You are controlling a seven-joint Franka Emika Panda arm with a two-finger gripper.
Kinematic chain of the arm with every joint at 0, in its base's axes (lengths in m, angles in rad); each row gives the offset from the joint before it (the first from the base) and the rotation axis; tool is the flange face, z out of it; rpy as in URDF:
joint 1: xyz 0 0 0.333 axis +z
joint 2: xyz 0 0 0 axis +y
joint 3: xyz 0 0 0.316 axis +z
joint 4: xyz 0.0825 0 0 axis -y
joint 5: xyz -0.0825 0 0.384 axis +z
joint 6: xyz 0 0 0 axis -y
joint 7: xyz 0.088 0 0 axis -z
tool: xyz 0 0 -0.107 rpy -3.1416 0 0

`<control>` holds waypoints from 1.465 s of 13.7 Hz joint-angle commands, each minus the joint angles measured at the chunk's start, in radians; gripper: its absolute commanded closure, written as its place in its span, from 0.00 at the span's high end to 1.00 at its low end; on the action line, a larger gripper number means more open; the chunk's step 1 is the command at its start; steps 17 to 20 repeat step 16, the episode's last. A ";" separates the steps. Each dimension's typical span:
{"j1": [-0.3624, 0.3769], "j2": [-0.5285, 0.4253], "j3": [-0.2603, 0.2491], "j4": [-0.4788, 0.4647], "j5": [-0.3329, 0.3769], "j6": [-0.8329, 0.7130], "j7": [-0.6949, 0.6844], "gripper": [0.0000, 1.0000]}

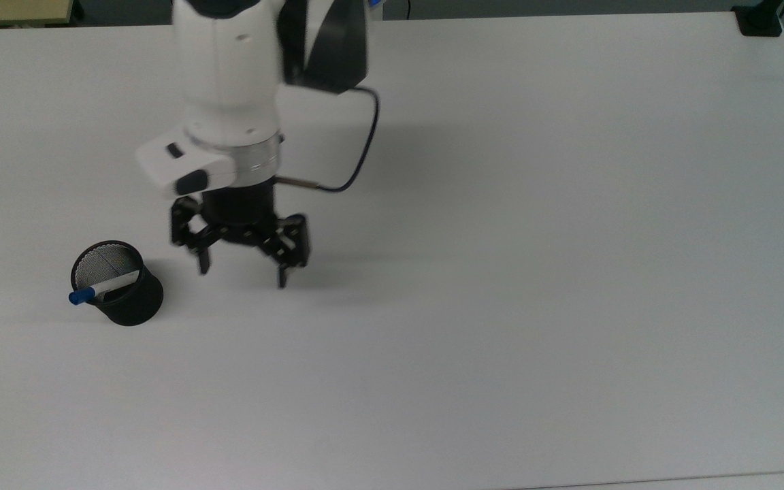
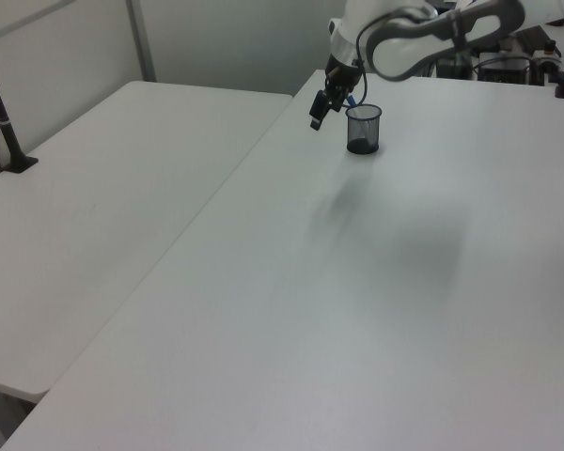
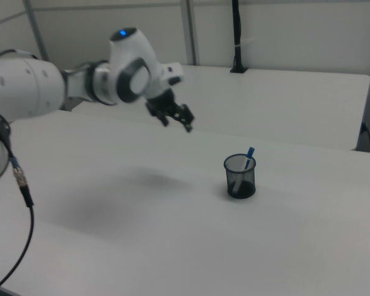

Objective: Insert the marker

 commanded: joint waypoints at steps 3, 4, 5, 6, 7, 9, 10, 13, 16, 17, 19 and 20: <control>0.133 -0.180 -0.013 -0.041 -0.047 -0.408 -0.041 1.00; 0.136 -0.229 -0.011 -0.047 -0.041 -0.514 -0.079 1.00; 0.146 -0.274 -0.013 -0.078 -0.035 -0.580 -0.104 1.00; 0.154 -0.320 -0.011 -0.107 -0.032 -0.610 -0.101 1.00; 0.162 -0.360 -0.011 -0.130 -0.030 -0.625 -0.092 1.00; 0.160 -0.418 -0.013 -0.156 0.007 -0.645 -0.072 1.00; 0.153 -0.435 -0.013 -0.159 0.031 -0.647 -0.064 1.00; 0.149 -0.443 -0.017 -0.160 0.044 -0.647 -0.064 1.00; 0.148 -0.437 -0.019 -0.156 0.044 -0.665 -0.064 1.00; 0.148 -0.437 -0.019 -0.156 0.044 -0.665 -0.064 1.00; 0.148 -0.437 -0.019 -0.156 0.044 -0.665 -0.064 1.00; 0.148 -0.437 -0.019 -0.156 0.044 -0.665 -0.064 1.00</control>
